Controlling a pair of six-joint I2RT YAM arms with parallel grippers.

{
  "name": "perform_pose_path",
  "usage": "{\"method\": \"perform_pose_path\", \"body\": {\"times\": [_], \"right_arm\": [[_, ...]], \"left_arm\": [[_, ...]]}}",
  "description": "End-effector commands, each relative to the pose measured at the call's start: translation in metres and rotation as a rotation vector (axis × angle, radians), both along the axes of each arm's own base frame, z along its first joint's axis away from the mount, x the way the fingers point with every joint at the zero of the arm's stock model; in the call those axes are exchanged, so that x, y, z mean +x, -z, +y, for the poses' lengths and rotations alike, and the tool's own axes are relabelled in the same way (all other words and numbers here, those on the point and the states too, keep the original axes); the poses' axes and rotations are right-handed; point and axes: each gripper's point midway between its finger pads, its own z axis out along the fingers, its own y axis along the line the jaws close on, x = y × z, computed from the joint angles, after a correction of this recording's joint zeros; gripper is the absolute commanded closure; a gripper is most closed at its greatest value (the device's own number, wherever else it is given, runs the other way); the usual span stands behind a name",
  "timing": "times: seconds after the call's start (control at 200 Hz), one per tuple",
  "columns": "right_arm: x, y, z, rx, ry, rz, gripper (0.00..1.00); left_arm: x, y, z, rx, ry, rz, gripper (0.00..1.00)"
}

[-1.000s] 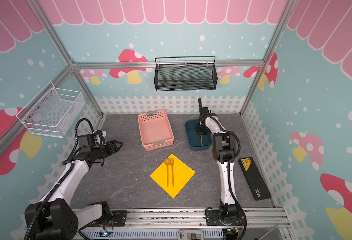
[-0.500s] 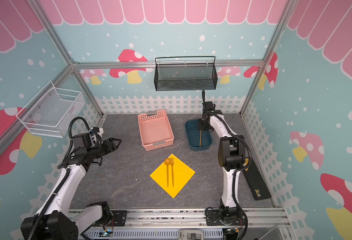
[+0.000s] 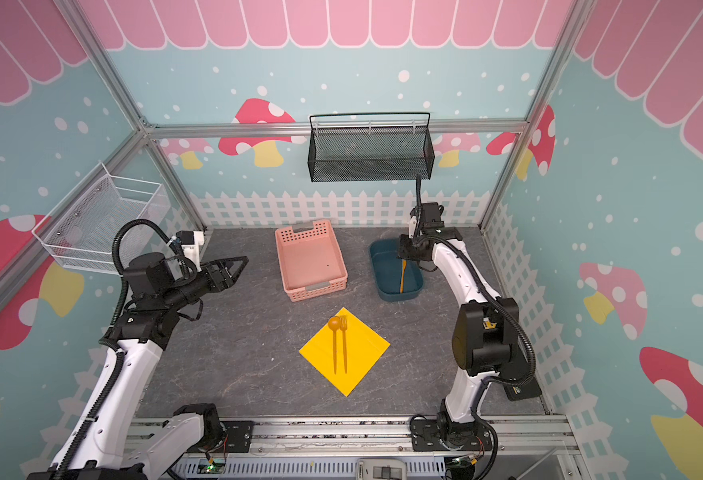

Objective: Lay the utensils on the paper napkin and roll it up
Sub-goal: 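Lower the right gripper into the tub and grasp the yellow knife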

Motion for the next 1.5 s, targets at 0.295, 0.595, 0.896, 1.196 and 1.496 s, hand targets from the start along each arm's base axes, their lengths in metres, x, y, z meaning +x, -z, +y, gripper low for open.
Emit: {"method": "perform_pose_path", "body": {"times": [0.295,0.595,0.896,1.196,1.496], "right_arm": [[-0.004,0.077,-0.016,-0.075,0.112,0.201,0.86],[0.007,0.120,-0.016,-0.157,0.144,0.292,0.79],[0.011,0.150,-0.010,-0.192,0.139,0.364,0.75],[0.007,0.186,-0.013,-0.227,0.145,0.432,0.75],[-0.001,0.204,-0.011,-0.236,0.137,0.471,0.82]], "left_arm": [[0.014,0.042,0.005,0.120,-0.032,0.024,0.27],[0.014,0.067,0.012,0.148,-0.067,0.064,0.27],[0.014,0.070,0.011,0.136,-0.061,0.074,0.27],[0.014,0.070,0.011,0.136,-0.063,0.074,0.27],[0.015,0.071,0.013,0.134,-0.071,0.080,0.27]]}}
